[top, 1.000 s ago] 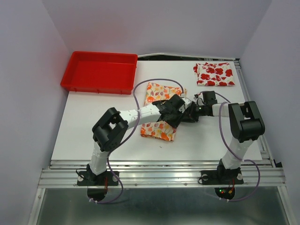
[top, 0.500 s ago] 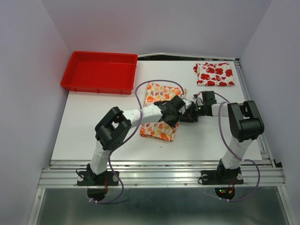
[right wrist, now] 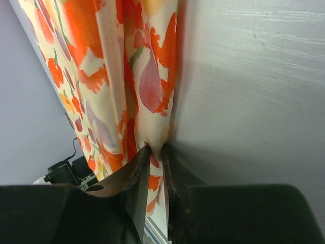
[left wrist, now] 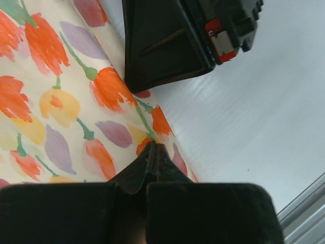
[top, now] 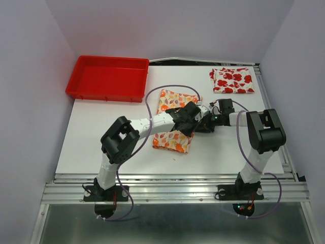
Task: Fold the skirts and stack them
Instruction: Fold the skirt
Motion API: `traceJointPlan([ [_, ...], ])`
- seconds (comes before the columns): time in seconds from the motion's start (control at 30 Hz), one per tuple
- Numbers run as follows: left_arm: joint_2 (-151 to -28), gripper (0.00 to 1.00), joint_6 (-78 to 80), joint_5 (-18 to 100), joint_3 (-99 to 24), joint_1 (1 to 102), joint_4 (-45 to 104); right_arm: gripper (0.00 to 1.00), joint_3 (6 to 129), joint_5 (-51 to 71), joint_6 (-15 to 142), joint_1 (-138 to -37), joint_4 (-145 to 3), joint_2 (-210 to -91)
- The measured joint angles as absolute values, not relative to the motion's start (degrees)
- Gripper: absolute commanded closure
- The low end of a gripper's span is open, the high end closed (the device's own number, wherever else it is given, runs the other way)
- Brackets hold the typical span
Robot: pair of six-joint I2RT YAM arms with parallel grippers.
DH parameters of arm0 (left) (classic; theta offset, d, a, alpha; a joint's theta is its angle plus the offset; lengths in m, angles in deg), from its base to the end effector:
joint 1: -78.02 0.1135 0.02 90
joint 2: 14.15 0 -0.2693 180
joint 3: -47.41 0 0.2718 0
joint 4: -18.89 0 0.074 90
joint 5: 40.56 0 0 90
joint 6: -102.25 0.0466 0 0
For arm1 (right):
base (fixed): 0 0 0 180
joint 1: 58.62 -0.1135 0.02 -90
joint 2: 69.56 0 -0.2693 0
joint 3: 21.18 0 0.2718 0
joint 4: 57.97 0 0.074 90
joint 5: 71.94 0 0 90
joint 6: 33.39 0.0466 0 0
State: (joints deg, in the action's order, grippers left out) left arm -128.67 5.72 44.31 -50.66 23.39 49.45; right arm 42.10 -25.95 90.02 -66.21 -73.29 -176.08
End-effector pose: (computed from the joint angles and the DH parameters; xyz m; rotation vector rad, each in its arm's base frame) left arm 0.2713 -0.3894 0.1935 1.0484 2.2422 -0.5913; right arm 0.3433 0.0784 0.0938 0.2954 2.6249 1.2522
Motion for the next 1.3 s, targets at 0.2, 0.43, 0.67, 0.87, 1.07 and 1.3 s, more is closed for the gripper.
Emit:
traceJointPlan([
  [0.2,-127.27,1.00,5.66,43.17,-50.68,23.39,48.62,0.78,42.10,-25.92,90.02,-66.21,-73.32,-176.08],
  [0.43,-127.60,1.00,5.57,41.88,-50.68,23.39,48.16,0.78,42.10,-25.92,90.00,-66.21,-73.29,-176.08],
  [0.67,-130.74,1.00,5.24,39.24,-51.12,24.20,45.95,0.80,42.43,-25.68,89.15,-66.21,-74.23,-176.08],
  [0.87,-132.08,1.00,4.35,36.44,-50.71,25.45,43.72,0.80,45.51,-20.09,85.21,-66.24,-81.36,-174.83],
  [1.07,-132.08,1.00,4.19,34.56,-49.20,26.36,41.16,0.82,48.13,-15.04,83.40,-62.43,-87.22,-172.40],
  [1.3,-132.08,1.00,4.26,33.05,-47.56,26.38,39.26,0.83,55.59,-19.28,87.31,-57.56,-85.62,-172.45],
])
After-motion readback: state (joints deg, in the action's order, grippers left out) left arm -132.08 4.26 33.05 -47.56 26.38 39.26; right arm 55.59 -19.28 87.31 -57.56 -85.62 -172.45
